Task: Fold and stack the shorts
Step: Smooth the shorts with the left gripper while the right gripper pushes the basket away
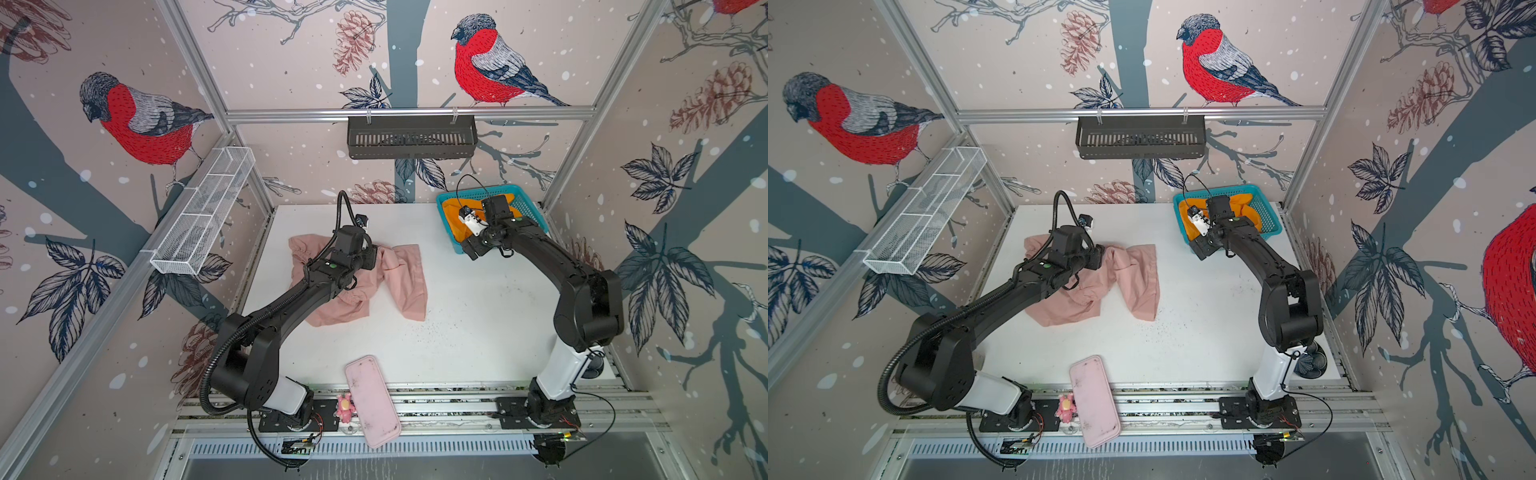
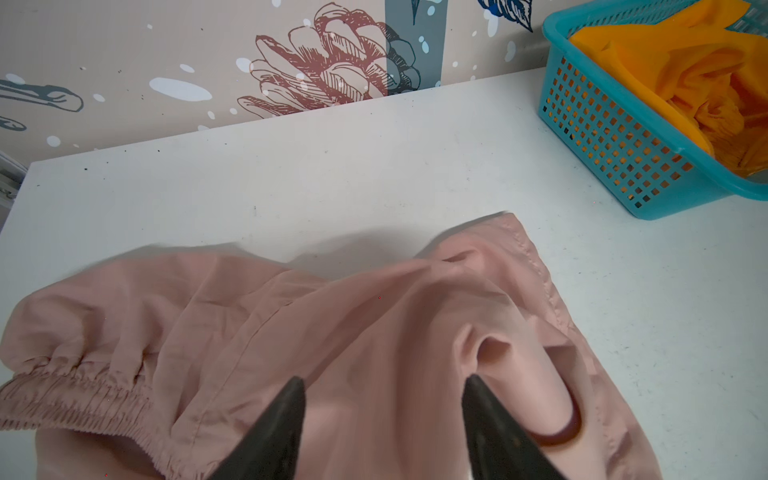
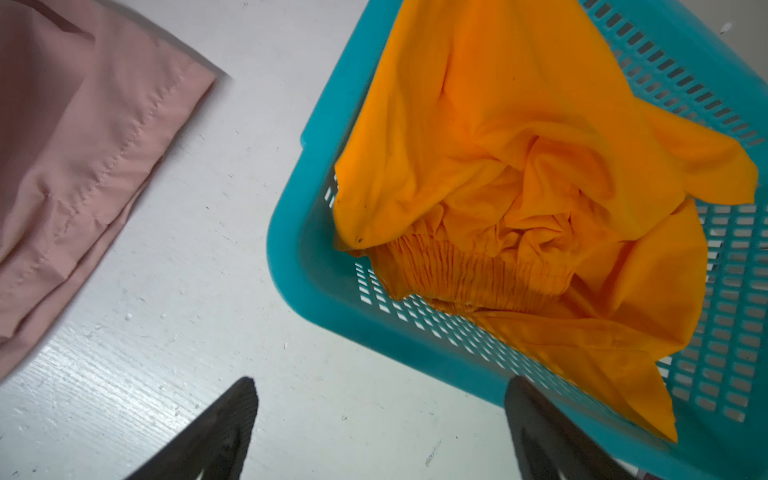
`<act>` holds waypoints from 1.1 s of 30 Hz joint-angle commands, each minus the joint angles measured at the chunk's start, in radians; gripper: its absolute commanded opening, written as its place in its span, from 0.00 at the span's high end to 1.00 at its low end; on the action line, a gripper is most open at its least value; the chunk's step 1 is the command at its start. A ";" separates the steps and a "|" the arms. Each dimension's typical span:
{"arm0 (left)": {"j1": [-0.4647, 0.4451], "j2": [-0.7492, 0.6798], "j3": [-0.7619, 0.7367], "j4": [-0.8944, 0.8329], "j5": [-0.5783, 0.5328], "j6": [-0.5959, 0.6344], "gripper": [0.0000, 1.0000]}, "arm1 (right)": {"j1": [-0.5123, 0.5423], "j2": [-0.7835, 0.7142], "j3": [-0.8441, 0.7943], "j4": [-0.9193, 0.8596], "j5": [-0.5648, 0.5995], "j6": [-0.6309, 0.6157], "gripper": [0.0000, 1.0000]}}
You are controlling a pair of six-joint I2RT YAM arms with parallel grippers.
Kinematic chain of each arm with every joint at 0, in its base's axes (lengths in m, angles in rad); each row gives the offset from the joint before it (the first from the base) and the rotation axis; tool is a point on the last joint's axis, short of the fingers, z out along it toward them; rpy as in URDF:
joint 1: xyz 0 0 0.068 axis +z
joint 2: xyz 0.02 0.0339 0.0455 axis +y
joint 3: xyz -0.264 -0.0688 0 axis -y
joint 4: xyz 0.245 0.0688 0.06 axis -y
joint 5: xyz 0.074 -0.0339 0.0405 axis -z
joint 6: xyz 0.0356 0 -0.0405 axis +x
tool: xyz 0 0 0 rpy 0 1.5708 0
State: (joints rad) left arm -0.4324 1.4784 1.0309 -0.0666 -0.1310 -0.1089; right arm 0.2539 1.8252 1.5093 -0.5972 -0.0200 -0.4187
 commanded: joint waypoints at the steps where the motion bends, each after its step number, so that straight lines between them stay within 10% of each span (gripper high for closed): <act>1: 0.001 -0.010 -0.008 -0.015 0.020 -0.015 0.23 | -0.013 0.024 0.018 -0.051 0.018 -0.016 0.06; 20: 0.001 -0.072 -0.067 -0.040 0.037 -0.048 0.15 | -0.039 0.236 0.227 -0.123 -0.047 -0.059 0.09; 33: 0.002 -0.103 -0.076 -0.040 0.021 -0.051 0.15 | -0.016 0.180 0.101 -0.049 -0.146 0.043 0.45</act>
State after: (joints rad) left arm -0.4316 1.3838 0.9558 -0.1081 -0.1066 -0.1562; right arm 0.2310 2.0167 1.6314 -0.6426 -0.1345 -0.4267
